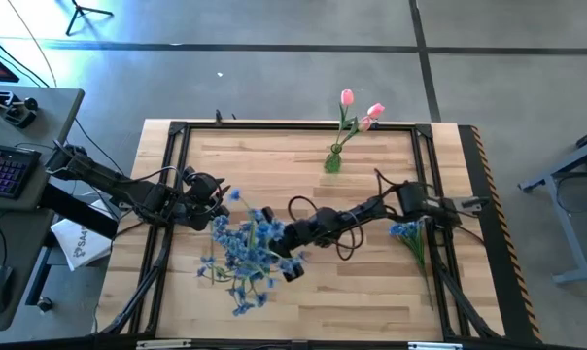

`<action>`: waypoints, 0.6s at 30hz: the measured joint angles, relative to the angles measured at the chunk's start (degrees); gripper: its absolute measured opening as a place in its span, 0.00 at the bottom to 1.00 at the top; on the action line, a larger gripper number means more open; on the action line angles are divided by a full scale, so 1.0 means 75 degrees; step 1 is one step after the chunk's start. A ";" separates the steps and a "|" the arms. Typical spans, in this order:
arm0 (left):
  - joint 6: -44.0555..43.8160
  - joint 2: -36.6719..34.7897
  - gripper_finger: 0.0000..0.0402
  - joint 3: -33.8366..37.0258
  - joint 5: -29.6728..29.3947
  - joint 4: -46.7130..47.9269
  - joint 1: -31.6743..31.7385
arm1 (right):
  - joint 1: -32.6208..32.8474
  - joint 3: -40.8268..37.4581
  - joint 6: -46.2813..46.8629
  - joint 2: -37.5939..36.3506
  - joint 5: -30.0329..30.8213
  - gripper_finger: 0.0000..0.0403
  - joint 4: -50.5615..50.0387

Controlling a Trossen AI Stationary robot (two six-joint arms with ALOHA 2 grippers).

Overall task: Sort flowers into vase by color
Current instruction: Put the blue flowers into the transparent vase

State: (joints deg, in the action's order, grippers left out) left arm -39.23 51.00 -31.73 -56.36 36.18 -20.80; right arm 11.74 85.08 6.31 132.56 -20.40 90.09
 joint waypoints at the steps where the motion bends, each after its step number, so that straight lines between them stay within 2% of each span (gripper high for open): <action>1: 0.0003 0.0001 0.27 0.0000 -0.0001 0.0000 0.0000 | -0.0026 0.0077 0.0094 0.0125 0.0000 0.00 -0.0004; 8: 0.0003 -0.0002 0.27 0.0000 0.0000 0.0000 0.0000 | -0.0199 0.0186 0.0336 0.0576 0.0055 0.01 -0.0027; 18: 0.0000 0.0001 0.27 0.0002 0.0002 0.0000 0.0000 | -0.0255 0.0189 0.0326 0.0576 0.0058 0.12 -0.1372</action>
State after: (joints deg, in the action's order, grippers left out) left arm -39.22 51.00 -31.71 -56.34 36.18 -20.80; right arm 9.82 86.50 8.75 136.88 -19.97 79.80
